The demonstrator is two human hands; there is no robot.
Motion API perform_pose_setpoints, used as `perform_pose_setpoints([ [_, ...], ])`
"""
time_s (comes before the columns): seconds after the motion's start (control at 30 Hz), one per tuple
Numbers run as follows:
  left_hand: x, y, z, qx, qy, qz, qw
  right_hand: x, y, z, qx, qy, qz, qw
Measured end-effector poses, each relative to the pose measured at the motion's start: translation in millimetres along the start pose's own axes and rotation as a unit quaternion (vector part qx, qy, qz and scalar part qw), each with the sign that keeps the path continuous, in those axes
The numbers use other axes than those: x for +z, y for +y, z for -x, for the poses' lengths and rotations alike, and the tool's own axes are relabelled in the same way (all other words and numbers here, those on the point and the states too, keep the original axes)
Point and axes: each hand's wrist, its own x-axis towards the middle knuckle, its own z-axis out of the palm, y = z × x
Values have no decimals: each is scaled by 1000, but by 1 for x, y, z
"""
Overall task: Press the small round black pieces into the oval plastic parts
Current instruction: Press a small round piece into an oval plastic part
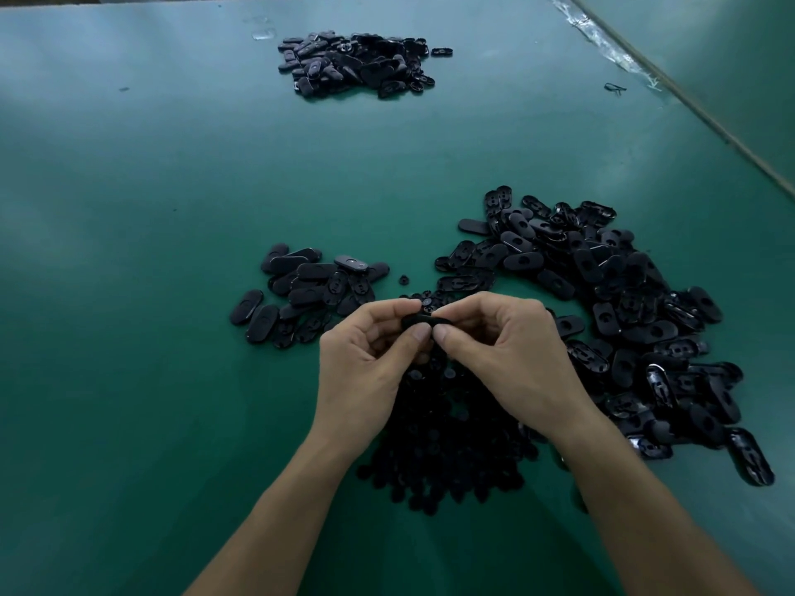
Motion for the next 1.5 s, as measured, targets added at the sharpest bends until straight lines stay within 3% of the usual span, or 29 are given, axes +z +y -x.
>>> perform_pose_setpoints([
  [0.33, 0, -1, 0, 3, -11, -5, 1000, 8, -1, 2, 9, 47, 13, 999],
  [0.93, -3, -5, -2, 22, 12, 5, 1000, 1, -5, -4, 23, -5, -6, 1000],
  [1.07, -4, -7, -4, 27, 44, 34, 998, -1, 1, -15, -13, 42, 92, 995],
  [1.27, -4, -8, -12, -21, 118, 154, 981, -8, 11, -39, -23, 51, 327, 944],
  [1.5, -2, -1, -13, -53, 166, 168, 970, -9, 15, -52, -14, 38, 384, 923],
])
